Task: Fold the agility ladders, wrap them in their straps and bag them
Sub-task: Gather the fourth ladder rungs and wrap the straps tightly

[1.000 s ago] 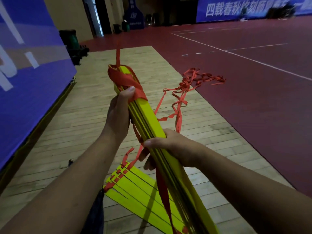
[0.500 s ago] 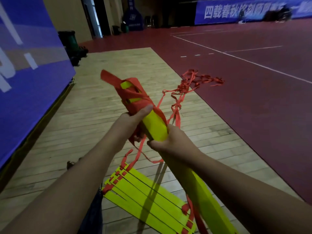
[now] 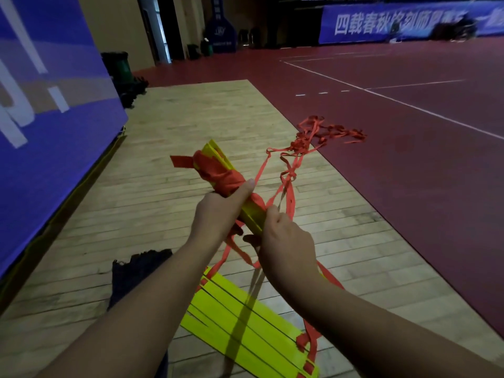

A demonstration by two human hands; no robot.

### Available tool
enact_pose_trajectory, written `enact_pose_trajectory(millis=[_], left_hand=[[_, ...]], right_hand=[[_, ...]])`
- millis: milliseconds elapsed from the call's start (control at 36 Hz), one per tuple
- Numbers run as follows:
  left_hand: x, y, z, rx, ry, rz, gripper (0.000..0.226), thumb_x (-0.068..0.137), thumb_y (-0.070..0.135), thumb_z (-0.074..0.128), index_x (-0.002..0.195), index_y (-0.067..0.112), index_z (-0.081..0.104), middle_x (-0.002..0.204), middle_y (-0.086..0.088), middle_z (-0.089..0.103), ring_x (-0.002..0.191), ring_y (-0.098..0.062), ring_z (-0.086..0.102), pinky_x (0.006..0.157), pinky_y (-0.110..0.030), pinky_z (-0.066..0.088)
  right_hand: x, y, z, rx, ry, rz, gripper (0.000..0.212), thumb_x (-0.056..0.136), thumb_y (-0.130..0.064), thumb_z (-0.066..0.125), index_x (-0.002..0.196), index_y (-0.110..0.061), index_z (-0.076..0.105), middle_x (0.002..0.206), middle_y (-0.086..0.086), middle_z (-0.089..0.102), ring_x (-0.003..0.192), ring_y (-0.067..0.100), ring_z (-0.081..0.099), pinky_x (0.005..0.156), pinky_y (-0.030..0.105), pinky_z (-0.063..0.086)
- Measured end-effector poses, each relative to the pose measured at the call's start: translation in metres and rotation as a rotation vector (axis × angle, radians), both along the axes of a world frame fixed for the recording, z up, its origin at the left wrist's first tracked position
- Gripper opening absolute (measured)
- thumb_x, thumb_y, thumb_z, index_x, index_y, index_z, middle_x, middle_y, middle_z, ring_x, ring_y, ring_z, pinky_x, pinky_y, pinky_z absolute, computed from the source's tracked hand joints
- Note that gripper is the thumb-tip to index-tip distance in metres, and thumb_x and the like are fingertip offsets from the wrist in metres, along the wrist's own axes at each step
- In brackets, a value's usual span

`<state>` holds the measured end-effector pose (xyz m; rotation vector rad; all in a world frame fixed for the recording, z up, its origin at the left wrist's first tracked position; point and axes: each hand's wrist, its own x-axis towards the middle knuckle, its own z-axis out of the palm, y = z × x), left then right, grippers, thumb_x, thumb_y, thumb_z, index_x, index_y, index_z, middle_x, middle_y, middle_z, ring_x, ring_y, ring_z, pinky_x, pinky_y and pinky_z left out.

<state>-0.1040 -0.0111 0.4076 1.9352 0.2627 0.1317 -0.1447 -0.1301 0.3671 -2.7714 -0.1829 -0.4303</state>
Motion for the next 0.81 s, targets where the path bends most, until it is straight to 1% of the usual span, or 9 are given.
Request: enact_pose_trajectory(millis=[167,250,306,389,500,556,611,694,806], left_hand=[[0.004,-0.009,0.002,0.066,-0.211,0.091,0.038,0.083,0.055,0.066,0.077,0.018,0.065,0.066,-0.002,0.068,0.058,-0.017,0.068,0.055,-0.032,0.056],[0.004,-0.002,0.005,0.042,-0.26,0.078,0.05,0.074,0.065,0.065,0.083,0.016,0.066,0.064,0.0,0.065,0.055,-0.017,0.064,0.052,-0.027,0.046],[0.003,0.007,0.008,0.02,-0.294,0.057,0.056,0.063,0.071,0.06,0.081,0.018,0.067,0.06,0.003,0.064,0.052,-0.016,0.063,0.052,-0.029,0.046],[0.0,0.019,0.016,-0.082,-0.347,-0.02,0.042,0.06,0.067,0.062,0.069,0.026,0.068,0.053,0.01,0.06,0.049,-0.006,0.059,0.052,-0.028,0.046],[-0.007,0.026,0.025,-0.242,-0.425,-0.216,0.024,0.063,0.058,0.064,0.063,0.035,0.068,0.056,0.014,0.054,0.055,-0.004,0.056,0.052,-0.022,0.046],[-0.007,0.025,0.027,-0.309,-0.432,-0.274,0.023,0.064,0.055,0.064,0.066,0.033,0.067,0.057,0.014,0.051,0.056,-0.007,0.054,0.053,-0.023,0.045],[-0.007,0.022,0.027,-0.36,-0.423,-0.3,0.023,0.065,0.053,0.064,0.066,0.031,0.065,0.058,0.01,0.049,0.057,-0.014,0.052,0.057,-0.029,0.042],[-0.006,0.02,0.027,-0.404,-0.411,-0.302,0.022,0.066,0.053,0.064,0.069,0.032,0.068,0.064,0.0,0.051,0.069,-0.026,0.052,0.068,-0.044,0.041],[-0.003,0.027,0.028,-0.399,-0.352,-0.331,0.027,0.069,0.055,0.065,0.076,0.028,0.069,0.084,-0.022,0.052,0.079,-0.045,0.056,0.076,-0.055,0.045]], right_hand=[[-0.006,0.003,0.002,0.102,0.029,0.08,0.036,0.103,-0.033,0.052,0.128,-0.014,0.035,0.113,0.001,0.053,0.084,0.018,0.048,0.068,0.03,0.035],[-0.005,0.0,0.008,0.208,0.084,0.202,0.036,0.099,-0.036,0.058,0.12,-0.017,0.036,0.102,-0.003,0.047,0.084,0.019,0.049,0.069,0.032,0.036],[-0.001,-0.007,0.012,0.291,0.111,0.315,0.039,0.093,-0.045,0.063,0.109,-0.021,0.038,0.095,-0.005,0.05,0.082,0.018,0.054,0.067,0.037,0.044],[0.007,-0.024,0.024,0.551,0.3,0.45,0.045,0.087,-0.053,0.071,0.113,-0.023,0.05,0.1,-0.003,0.064,0.088,0.015,0.066,0.074,0.041,0.061],[0.023,-0.046,0.034,0.76,0.538,0.551,0.045,0.081,-0.052,0.076,0.113,-0.023,0.064,0.11,0.002,0.07,0.102,0.019,0.069,0.093,0.05,0.057],[0.025,-0.048,0.032,0.83,0.679,0.628,0.043,0.083,-0.048,0.071,0.116,-0.021,0.065,0.11,0.002,0.072,0.105,0.02,0.07,0.099,0.047,0.053],[0.022,-0.043,0.028,0.936,0.837,0.691,0.045,0.085,-0.042,0.069,0.118,-0.014,0.062,0.108,0.005,0.072,0.104,0.026,0.07,0.093,0.043,0.053],[0.017,-0.034,0.025,1.063,0.976,0.753,0.061,0.083,-0.037,0.071,0.126,0.001,0.05,0.111,0.026,0.068,0.095,0.043,0.069,0.085,0.047,0.057],[0.011,-0.026,0.025,1.06,0.854,0.74,0.025,0.087,-0.029,0.07,0.099,-0.012,0.056,0.083,0.009,0.067,0.074,0.026,0.069,0.075,0.041,0.059]])
